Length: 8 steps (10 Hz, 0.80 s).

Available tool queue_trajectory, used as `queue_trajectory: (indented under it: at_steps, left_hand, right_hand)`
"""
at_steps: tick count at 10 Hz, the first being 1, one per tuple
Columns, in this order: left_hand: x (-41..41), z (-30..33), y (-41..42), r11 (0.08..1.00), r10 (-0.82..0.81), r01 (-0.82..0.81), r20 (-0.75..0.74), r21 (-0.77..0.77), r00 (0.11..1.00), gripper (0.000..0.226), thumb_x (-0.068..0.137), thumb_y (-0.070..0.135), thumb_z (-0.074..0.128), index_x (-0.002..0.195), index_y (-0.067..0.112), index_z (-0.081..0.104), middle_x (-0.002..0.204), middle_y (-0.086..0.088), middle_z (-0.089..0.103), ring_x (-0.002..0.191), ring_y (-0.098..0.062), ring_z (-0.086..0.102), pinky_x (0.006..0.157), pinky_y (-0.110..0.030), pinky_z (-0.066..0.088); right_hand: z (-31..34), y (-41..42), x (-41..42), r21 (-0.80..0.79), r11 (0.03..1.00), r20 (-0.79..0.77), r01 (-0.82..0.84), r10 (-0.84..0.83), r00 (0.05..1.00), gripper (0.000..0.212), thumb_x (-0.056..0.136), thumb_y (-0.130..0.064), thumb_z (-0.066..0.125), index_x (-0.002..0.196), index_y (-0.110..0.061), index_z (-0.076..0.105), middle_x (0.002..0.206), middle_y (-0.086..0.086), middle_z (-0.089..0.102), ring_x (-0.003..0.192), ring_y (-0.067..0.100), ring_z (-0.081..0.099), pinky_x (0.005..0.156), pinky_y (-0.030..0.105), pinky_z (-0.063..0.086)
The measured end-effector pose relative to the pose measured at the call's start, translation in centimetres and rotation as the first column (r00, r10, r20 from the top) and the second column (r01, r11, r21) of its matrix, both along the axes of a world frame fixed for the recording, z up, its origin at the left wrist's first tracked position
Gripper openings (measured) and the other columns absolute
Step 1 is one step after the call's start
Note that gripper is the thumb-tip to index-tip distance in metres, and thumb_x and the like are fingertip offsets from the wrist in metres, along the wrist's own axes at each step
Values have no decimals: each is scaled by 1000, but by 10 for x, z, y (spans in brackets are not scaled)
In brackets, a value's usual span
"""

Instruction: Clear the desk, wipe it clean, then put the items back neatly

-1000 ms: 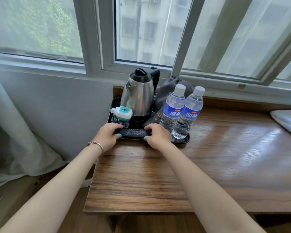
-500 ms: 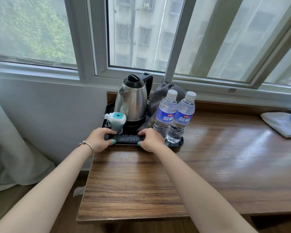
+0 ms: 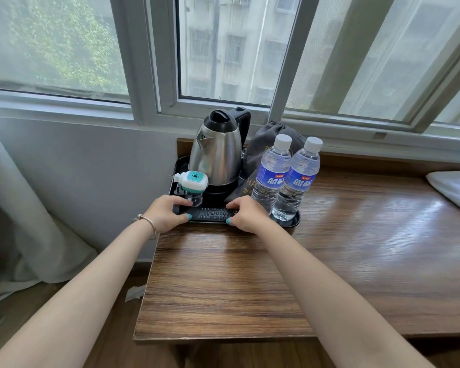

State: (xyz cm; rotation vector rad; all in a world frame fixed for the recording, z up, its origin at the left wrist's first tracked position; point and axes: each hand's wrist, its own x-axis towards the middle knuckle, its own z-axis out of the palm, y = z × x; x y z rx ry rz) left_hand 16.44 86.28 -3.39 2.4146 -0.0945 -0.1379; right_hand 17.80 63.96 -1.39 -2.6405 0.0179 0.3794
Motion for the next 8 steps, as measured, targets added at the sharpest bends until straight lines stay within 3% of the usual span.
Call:
queue_trajectory:
  at_steps: [2,5,8]
  left_hand:
    - [-1,-2,1,1000,5,-5,8,24,1000,36,85,25,70,121,26,65,127,-1,61,115,-18,54,95,-26,39]
    - [-3,5,-16,979,-10,18,-39,203,999,39,96,21,53,135,18,54,132,-6,58,116,-24,54,98,-28,39]
    - [-3,-5,-32,988,94,-103,85,112,992,37,87,14,61,124,16,63,130,-3,61,121,-23,54,104,-31,39]
  right_hand:
    - [-2,-1,1,-3,1000,-2,-27,27,1000,52,84,-28,74,133,-29,58,136,-3,57,125,20,54,104,35,44]
    - [-5,-6,-8,5,999,48,-32,31,998,49,90,-31,68,137,-29,54,139,-3,55,129,20,50,103,34,44]
    - [-12,-22,-28,160,985,166,-68,41,985,46,93,-16,62,139,-23,54,151,-10,44,138,15,40,113,32,31]
